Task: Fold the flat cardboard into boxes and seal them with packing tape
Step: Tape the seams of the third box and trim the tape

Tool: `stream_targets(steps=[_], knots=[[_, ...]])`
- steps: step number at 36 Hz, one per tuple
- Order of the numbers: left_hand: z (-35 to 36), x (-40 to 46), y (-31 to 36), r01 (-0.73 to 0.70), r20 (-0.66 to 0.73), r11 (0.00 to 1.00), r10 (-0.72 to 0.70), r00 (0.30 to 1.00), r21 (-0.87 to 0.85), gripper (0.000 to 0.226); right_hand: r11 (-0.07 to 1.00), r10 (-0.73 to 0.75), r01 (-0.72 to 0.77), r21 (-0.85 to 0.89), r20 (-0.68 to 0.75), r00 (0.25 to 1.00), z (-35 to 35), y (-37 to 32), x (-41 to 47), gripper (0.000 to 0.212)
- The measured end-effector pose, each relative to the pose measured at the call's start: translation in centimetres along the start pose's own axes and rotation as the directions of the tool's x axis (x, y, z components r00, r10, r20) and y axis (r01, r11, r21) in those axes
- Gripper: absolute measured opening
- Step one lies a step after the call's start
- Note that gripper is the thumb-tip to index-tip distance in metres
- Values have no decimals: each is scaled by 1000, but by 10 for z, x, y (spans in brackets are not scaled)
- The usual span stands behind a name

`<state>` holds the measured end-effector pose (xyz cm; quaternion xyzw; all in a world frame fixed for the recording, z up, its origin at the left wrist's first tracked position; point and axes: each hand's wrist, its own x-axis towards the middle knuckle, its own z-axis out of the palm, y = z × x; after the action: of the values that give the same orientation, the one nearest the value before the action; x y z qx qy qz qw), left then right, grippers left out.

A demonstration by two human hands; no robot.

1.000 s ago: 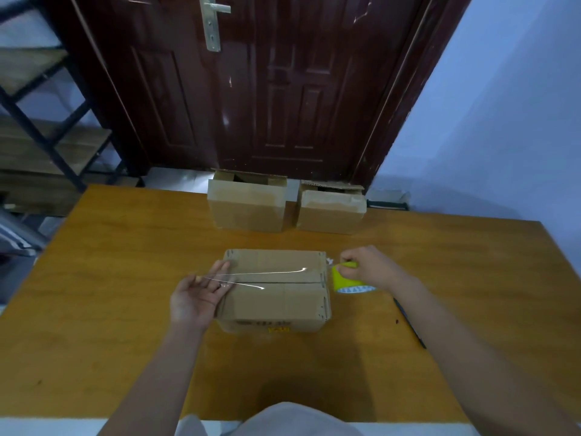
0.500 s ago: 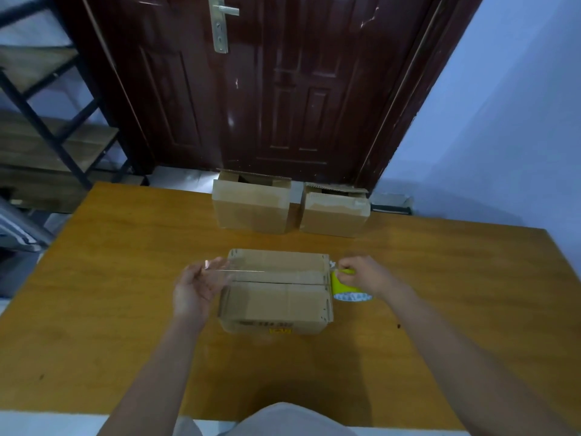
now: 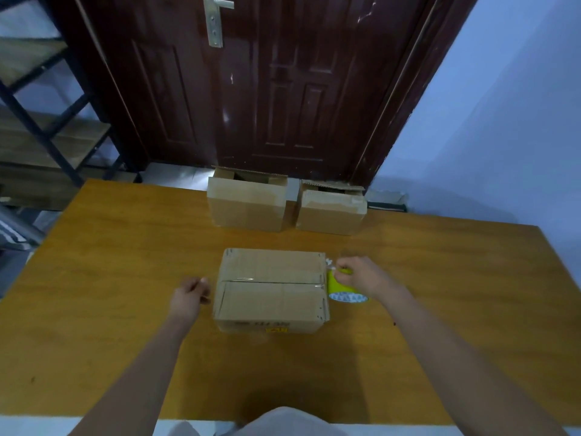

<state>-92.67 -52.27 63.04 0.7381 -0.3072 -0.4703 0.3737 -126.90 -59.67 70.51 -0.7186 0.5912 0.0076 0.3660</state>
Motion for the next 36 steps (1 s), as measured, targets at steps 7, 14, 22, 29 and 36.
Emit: stream_targets(steps=[7, 14, 22, 29, 36], knots=[[15, -1, 13, 135, 91, 989, -140, 986, 58, 23, 1000, 6, -7, -23, -12, 1000, -1, -6, -1, 36], [17, 2, 18, 157, 135, 978, -176, 975, 140, 23, 1000, 10, -11, -25, -13, 1000, 1, -8, -1, 35], [29, -7, 10, 435, 177, 897, -443, 879, 84, 43, 999, 54, -54, 9, -44, 998, 8, -4, 7, 36], [36, 3, 20, 453, 101, 868, -479, 872, 201, 47, 989, 66, -48, 143, -128, 990, 16, -3, -10, 38], [12, 18, 21, 360, -34, 879, -368, 929, 312, 39, 959, 94, -25, 283, -232, 968, 46, 12, -22, 36]])
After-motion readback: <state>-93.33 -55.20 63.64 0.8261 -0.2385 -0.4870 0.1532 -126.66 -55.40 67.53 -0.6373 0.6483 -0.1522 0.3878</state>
